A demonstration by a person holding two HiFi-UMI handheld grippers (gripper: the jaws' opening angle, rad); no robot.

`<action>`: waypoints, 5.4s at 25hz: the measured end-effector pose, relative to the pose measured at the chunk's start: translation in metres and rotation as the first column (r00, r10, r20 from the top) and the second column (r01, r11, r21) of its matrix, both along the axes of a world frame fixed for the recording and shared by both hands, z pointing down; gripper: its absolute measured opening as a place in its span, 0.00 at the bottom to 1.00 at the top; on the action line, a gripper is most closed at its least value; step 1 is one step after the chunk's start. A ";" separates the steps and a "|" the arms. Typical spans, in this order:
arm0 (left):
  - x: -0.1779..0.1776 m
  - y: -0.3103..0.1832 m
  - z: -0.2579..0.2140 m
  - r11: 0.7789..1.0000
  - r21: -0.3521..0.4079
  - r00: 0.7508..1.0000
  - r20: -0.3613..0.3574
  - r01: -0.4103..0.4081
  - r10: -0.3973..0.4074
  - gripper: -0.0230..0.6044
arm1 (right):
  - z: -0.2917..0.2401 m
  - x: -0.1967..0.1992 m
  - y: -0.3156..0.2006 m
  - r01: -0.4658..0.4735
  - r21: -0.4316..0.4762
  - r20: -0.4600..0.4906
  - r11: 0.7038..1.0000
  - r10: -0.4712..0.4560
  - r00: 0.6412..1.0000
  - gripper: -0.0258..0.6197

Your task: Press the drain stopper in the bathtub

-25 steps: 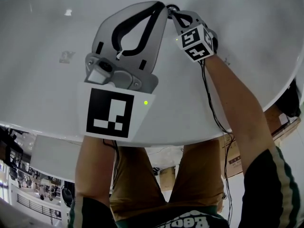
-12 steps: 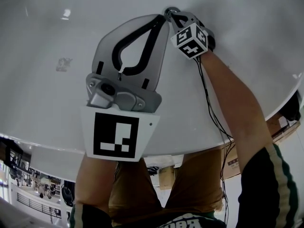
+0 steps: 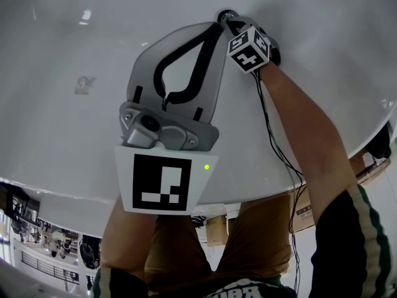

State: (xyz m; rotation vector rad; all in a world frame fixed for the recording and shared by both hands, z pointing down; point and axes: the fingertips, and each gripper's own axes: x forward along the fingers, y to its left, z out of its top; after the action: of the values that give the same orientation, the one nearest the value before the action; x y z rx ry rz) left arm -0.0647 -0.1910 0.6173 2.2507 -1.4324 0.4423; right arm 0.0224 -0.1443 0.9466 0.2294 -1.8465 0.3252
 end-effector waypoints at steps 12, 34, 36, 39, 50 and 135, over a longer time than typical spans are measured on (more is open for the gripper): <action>0.002 -0.001 0.001 1.000 -0.003 1.000 -0.006 -0.005 0.005 0.04 | 0.007 0.000 0.000 0.064 -0.024 -0.147 0.998 -0.067 0.987 0.06; 0.012 0.001 -0.008 0.999 0.028 0.998 0.055 -0.042 0.040 0.04 | -0.017 0.002 -0.003 -0.020 0.101 -0.005 0.995 0.021 1.000 0.06; 0.011 0.000 -0.006 0.999 0.025 0.997 0.055 -0.047 0.046 0.04 | -0.015 0.002 -0.002 -0.021 0.106 -0.008 0.994 0.022 1.000 0.06; 0.008 0.000 -0.001 0.999 0.015 0.998 0.051 -0.047 0.046 0.04 | -0.012 0.000 -0.002 -0.037 0.104 -0.006 0.994 0.038 0.999 0.06; 0.010 0.001 0.003 0.998 0.006 0.997 0.062 -0.057 0.056 0.04 | -0.012 0.001 -0.004 -0.111 0.075 0.019 0.991 0.110 0.994 0.06; 0.058 0.007 -0.149 0.959 -0.044 0.956 0.077 -0.279 0.282 0.04 | -0.294 0.016 -0.008 -0.152 0.103 0.195 0.983 0.130 0.972 0.06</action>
State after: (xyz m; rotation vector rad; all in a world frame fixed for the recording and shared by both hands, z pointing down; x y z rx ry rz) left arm -0.0062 -0.1835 0.4685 2.4445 -1.1348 0.6503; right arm 0.0386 -0.1521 0.6525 0.4256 -2.0435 0.3461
